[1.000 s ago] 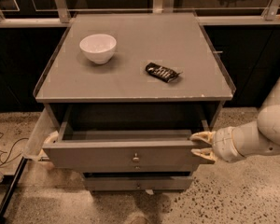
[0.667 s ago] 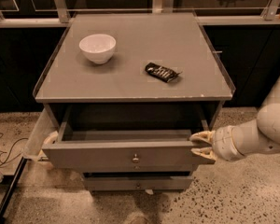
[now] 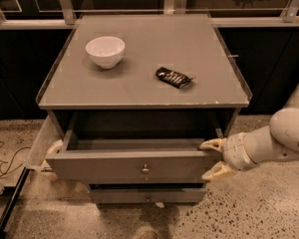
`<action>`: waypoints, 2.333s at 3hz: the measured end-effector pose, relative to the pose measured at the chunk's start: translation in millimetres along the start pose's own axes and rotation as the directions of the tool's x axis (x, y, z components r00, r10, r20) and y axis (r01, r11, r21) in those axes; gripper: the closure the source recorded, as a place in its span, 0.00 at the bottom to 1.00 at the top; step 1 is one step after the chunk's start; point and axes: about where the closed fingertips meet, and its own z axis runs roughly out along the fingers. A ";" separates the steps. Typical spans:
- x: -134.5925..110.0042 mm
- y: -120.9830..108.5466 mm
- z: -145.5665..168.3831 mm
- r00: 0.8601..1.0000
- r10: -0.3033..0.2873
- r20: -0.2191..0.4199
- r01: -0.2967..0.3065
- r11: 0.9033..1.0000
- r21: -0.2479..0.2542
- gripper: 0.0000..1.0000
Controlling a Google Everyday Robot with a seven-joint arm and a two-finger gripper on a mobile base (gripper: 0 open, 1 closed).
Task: Open top drawer
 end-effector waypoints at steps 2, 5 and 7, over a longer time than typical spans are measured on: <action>-1.4 0.4 2.9 1.000 0.000 0.007 0.000 1.000 0.002 0.00; -6.6 2.8 51.3 1.000 -0.008 0.028 0.010 0.997 -0.072 0.00; -6.8 2.8 51.5 1.000 -0.008 0.029 0.010 0.997 -0.072 0.42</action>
Offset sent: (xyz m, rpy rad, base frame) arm 0.0000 0.0000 0.0000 0.0000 0.0000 0.0000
